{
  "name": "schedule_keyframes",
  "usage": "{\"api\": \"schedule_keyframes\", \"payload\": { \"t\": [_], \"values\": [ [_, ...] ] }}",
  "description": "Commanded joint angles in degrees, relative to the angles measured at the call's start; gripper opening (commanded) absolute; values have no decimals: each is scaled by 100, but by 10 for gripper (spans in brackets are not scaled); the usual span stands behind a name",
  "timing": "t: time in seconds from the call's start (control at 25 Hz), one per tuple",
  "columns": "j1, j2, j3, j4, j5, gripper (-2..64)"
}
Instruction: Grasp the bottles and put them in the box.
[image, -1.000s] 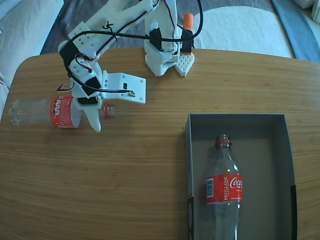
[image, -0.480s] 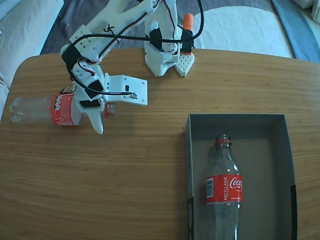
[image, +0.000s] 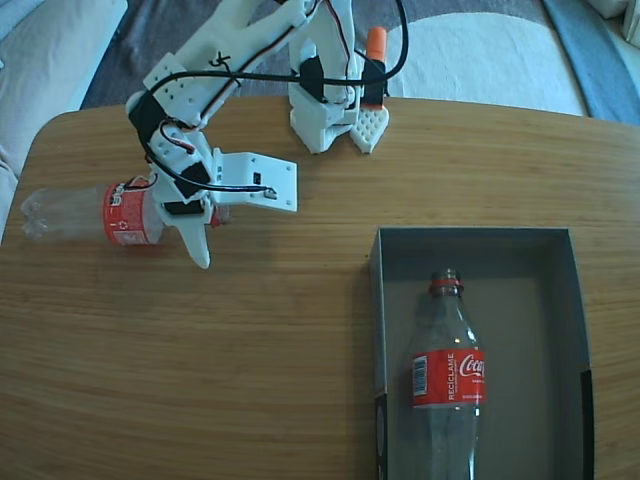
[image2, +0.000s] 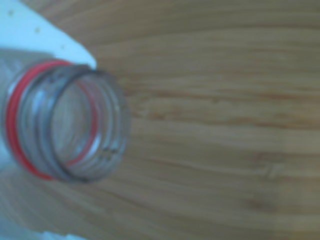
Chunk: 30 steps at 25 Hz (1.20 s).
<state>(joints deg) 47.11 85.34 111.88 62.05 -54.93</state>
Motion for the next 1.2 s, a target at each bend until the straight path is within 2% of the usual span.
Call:
{"api": "schedule_keyframes", "payload": {
  "t": [0.0,0.28,0.52,0.72,0.96,1.16],
  "values": [
    [35,62,-35,-18,35,432],
    [18,79,105,-141,35,430],
    [-9,141,35,-141,35,311],
    [-26,167,18,-141,35,273],
    [-167,167,-88,-141,35,184],
    [-202,167,-149,-141,35,170]
  ]
}}
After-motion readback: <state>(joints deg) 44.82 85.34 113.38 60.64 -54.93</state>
